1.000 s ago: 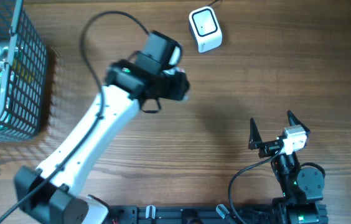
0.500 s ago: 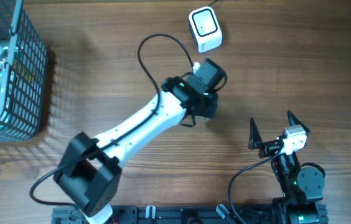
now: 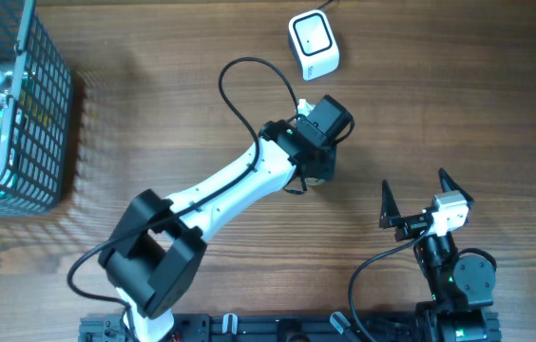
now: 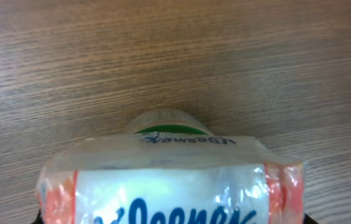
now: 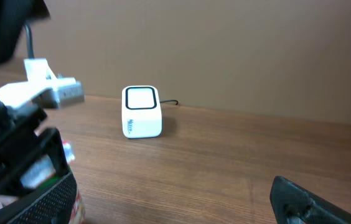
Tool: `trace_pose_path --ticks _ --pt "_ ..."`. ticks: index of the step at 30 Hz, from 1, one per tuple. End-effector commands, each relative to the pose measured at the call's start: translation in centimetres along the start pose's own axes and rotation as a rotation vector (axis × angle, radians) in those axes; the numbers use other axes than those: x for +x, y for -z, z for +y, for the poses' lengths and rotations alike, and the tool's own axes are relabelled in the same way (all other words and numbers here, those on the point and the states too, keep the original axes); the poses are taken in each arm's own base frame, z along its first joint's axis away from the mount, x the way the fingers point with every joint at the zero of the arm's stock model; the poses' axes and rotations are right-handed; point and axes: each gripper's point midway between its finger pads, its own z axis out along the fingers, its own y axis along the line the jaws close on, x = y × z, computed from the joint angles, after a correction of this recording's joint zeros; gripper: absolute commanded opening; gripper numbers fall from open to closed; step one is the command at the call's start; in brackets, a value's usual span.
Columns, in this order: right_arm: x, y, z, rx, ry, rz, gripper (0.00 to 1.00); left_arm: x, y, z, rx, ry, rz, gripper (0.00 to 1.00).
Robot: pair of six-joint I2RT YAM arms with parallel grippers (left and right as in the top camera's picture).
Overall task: Scan the item barcode
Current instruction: 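Carry the Kleenex pack to the white scanner with the left gripper, then release the Kleenex pack on the table below the scanner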
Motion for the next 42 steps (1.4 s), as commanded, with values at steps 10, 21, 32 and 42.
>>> trace_pose_path --ticks 10,21,32,42 --pt "-0.2 0.0 -0.3 0.016 0.006 -0.009 1.0 1.0 -1.8 0.3 -0.038 0.006 0.031 0.87" --pt "-0.2 0.0 -0.3 0.016 0.006 -0.009 1.0 -2.8 2.1 -1.3 0.031 -0.041 -0.08 1.0" --pt "-0.2 0.0 -0.3 0.016 0.006 -0.009 1.0 -12.4 15.7 2.1 0.063 0.035 -0.443 1.0" --pt "-0.2 0.0 -0.3 0.016 0.005 -0.009 1.0 -15.5 30.1 19.4 -0.282 0.221 -0.781 1.0"
